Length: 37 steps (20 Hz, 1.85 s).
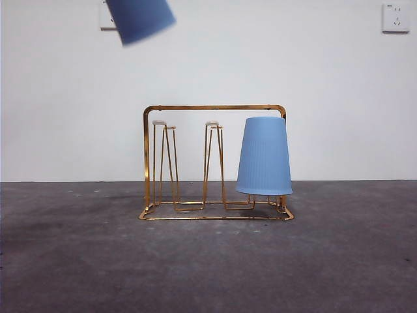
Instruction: Pick up cup 1,put cup 1 in the cup rack,pick up cup 2,put cup 2 in the cup rack
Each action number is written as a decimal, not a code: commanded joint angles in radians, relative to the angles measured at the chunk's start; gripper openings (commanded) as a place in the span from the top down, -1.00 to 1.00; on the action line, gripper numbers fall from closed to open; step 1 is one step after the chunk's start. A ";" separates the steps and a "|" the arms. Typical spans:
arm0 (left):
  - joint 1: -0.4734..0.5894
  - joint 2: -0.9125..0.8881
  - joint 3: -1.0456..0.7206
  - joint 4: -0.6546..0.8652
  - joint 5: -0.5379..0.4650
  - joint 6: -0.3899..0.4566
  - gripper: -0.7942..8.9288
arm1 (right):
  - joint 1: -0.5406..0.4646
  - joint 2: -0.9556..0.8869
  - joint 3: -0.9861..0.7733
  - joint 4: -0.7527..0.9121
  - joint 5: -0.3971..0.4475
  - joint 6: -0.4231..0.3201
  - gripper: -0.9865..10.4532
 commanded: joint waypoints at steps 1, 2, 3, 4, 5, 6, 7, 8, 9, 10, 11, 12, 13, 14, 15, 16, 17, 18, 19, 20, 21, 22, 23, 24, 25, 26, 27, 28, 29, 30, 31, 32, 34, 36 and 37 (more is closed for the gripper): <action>-0.004 0.038 0.003 0.001 -0.016 0.007 0.85 | 0.000 -0.003 -0.002 -0.019 0.000 -0.008 0.33; -0.005 0.058 0.003 0.004 -0.016 0.003 0.85 | 0.000 -0.003 -0.002 -0.019 0.000 -0.008 0.33; -0.005 0.072 0.003 0.006 -0.017 0.003 0.85 | 0.000 -0.002 -0.002 -0.019 0.000 -0.010 0.33; -0.005 0.089 0.003 0.011 -0.024 0.004 0.85 | 0.000 -0.002 -0.002 -0.019 0.000 -0.011 0.33; -0.005 0.102 0.003 0.013 -0.027 0.003 0.85 | 0.000 -0.002 -0.003 -0.019 0.000 -0.013 0.33; -0.005 0.119 0.003 0.014 -0.027 0.000 0.85 | 0.000 -0.002 -0.003 -0.019 0.000 -0.013 0.33; -0.004 0.132 0.003 0.015 -0.026 -0.001 0.85 | 0.000 -0.002 -0.003 -0.019 0.000 -0.013 0.33; -0.004 0.149 0.003 0.015 -0.027 -0.001 0.85 | 0.000 -0.002 -0.003 -0.019 0.000 -0.013 0.33; -0.004 0.161 0.003 0.018 -0.027 0.000 0.85 | 0.000 -0.002 -0.003 -0.019 0.000 -0.013 0.33; -0.004 0.177 0.003 0.021 -0.027 0.000 0.85 | 0.000 -0.002 -0.003 -0.020 0.000 -0.013 0.33; -0.004 0.189 0.003 0.023 -0.027 -0.001 0.85 | 0.000 -0.002 -0.003 -0.020 0.000 -0.013 0.33; -0.005 0.204 0.003 0.026 -0.027 -0.001 0.85 | 0.000 -0.002 -0.003 -0.021 0.000 -0.013 0.33; -0.004 0.214 0.003 0.027 -0.027 -0.001 0.85 | 0.000 -0.002 -0.003 -0.021 0.000 -0.013 0.33; -0.004 0.226 0.003 0.030 -0.027 -0.001 0.85 | 0.000 -0.002 -0.003 -0.021 0.000 -0.013 0.33; -0.004 0.238 0.003 0.032 -0.027 -0.005 0.85 | 0.000 -0.002 -0.003 -0.022 0.000 -0.013 0.33; -0.002 0.251 0.003 0.031 -0.026 -0.005 0.85 | 0.000 -0.002 -0.003 -0.022 -0.001 -0.013 0.33; 0.001 0.259 0.003 0.030 -0.026 -0.009 0.85 | 0.000 -0.002 -0.003 -0.022 -0.001 -0.012 0.33; 0.001 0.274 0.003 0.031 -0.026 -0.009 0.85 | 0.000 -0.002 -0.003 -0.023 -0.004 -0.011 0.33; 0.001 0.286 0.003 0.031 -0.026 -0.015 0.85 | 0.000 -0.002 -0.003 -0.023 -0.010 -0.009 0.33; 0.001 0.296 0.003 0.031 -0.027 -0.023 0.85 | 0.000 -0.002 -0.003 -0.023 -0.014 -0.009 0.33; 0.001 0.308 0.003 0.031 -0.026 -0.027 0.85 | 0.000 -0.002 -0.004 -0.023 -0.016 -0.009 0.33; 0.001 0.320 0.003 0.032 -0.026 -0.030 0.85 | 0.000 -0.002 -0.005 -0.023 -0.015 -0.009 0.33; 0.001 0.329 0.003 0.033 -0.027 -0.035 0.85 | 0.000 -0.002 -0.005 -0.023 -0.016 -0.010 0.33; 0.001 0.338 0.003 0.040 -0.026 -0.043 0.85 | 0.000 -0.002 -0.005 -0.023 -0.016 -0.009 0.33; 0.001 0.348 0.003 0.048 -0.026 -0.047 0.85 | 0.000 -0.002 -0.005 -0.023 -0.016 -0.009 0.33; 0.001 0.355 0.003 0.053 -0.026 -0.051 0.85 | 0.000 -0.002 -0.005 -0.023 -0.017 -0.009 0.33; 0.001 0.365 0.003 0.061 -0.026 -0.053 0.85 | 0.000 -0.002 -0.005 -0.023 -0.017 -0.009 0.33; 0.001 0.372 0.003 0.063 -0.026 -0.058 0.85 | 0.000 -0.002 -0.005 -0.023 -0.021 -0.009 0.33; 0.001 0.385 0.003 0.067 -0.026 -0.060 0.85 | 0.000 -0.002 -0.005 -0.023 -0.023 -0.009 0.33; 0.001 0.393 0.003 0.064 -0.027 -0.060 0.85 | 0.000 -0.002 -0.005 -0.023 -0.027 -0.009 0.33; 0.001 0.404 0.003 0.067 -0.026 -0.060 0.85 | 0.000 -0.002 -0.006 -0.023 -0.027 -0.009 0.33; 0.001 0.415 0.003 0.073 -0.026 -0.060 0.85 | 0.000 -0.002 -0.006 -0.024 -0.027 -0.009 0.33; 0.000 0.429 0.003 0.090 -0.026 -0.060 0.85 | 0.000 -0.002 -0.009 -0.024 -0.027 -0.009 0.33; 0.000 0.439 0.003 0.097 -0.026 -0.063 0.85 | 0.000 -0.002 -0.010 -0.024 -0.027 -0.010 0.33; 0.000 0.451 0.003 0.100 -0.026 -0.066 0.85 | 0.000 -0.002 -0.010 -0.023 -0.027 -0.010 0.33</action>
